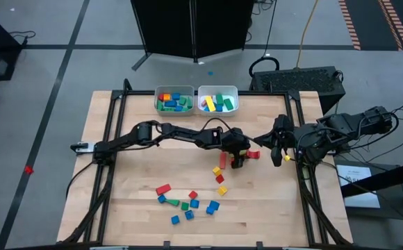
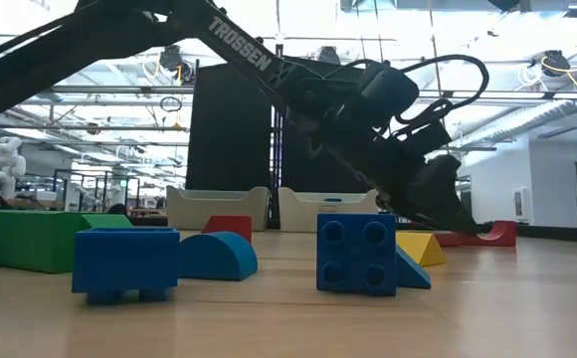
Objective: Sort blocks by size
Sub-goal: Put the red arch block into the white bin
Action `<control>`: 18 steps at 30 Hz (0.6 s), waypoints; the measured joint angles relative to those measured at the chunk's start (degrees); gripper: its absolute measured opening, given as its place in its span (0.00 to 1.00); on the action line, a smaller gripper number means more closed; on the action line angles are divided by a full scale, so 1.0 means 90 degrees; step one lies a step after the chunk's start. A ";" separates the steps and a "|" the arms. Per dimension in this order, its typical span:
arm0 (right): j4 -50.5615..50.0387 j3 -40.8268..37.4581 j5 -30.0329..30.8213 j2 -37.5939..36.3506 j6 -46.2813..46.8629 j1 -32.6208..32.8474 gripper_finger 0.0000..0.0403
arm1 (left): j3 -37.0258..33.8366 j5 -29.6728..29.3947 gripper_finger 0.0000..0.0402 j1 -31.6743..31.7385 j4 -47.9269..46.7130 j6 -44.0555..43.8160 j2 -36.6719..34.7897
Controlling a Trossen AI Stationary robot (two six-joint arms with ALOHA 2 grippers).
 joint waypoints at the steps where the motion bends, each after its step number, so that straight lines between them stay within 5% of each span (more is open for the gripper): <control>1: 0.0000 0.0000 0.0000 0.0001 0.0003 0.0000 0.00 | 0.0002 -0.0002 0.66 0.0000 0.0003 0.0000 0.0000; 13: 0.0017 0.0000 0.0002 0.0002 0.0108 0.0000 0.00 | 0.0007 0.0360 0.31 -0.0009 -0.0053 -0.0002 0.0000; 18: 0.0062 0.0000 0.0002 0.0002 0.0147 0.0000 0.00 | 0.0007 0.0360 0.30 -0.0008 -0.0179 -0.0562 -0.0081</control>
